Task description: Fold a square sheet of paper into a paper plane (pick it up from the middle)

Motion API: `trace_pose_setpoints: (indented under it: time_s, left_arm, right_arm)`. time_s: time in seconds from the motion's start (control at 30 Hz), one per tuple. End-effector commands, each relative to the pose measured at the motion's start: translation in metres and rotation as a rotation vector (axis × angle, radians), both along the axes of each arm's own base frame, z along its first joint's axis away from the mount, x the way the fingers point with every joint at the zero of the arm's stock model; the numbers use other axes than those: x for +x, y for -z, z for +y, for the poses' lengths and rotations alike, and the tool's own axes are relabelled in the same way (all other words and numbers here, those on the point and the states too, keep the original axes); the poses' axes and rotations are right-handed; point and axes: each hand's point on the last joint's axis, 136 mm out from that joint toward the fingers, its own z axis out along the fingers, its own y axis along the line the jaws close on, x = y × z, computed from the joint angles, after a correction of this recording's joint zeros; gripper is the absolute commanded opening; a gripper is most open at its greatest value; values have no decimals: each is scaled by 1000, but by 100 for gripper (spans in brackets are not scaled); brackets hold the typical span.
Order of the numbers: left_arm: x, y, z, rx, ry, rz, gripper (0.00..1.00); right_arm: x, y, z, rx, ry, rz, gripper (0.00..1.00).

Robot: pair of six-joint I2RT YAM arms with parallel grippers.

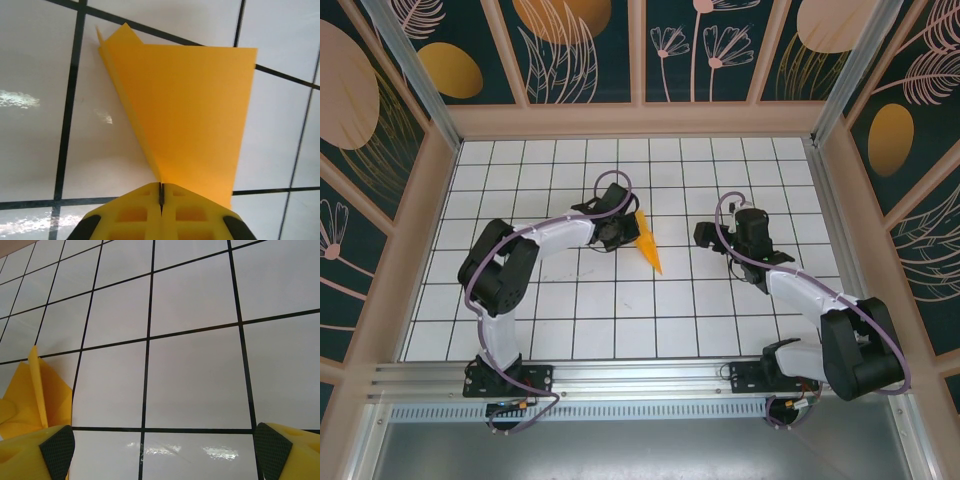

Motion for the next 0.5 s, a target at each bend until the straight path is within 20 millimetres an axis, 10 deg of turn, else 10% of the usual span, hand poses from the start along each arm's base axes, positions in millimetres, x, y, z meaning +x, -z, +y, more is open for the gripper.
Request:
trace_pose_setpoints:
  time_s: [0.0,0.27,0.47]
  left_arm:
    - [6,-41,-16,-113,31,-98,0]
    - [-5,-95,-66,-403,251,-201,0]
    - [-16,-97,-85,-554,341,-208,0]
  right_arm:
    - [4,-4,-5,26,38,-20,93]
    - [-5,-26,-1,155,48,-20,91]
    - [-20,-36,12,262,19,39,83]
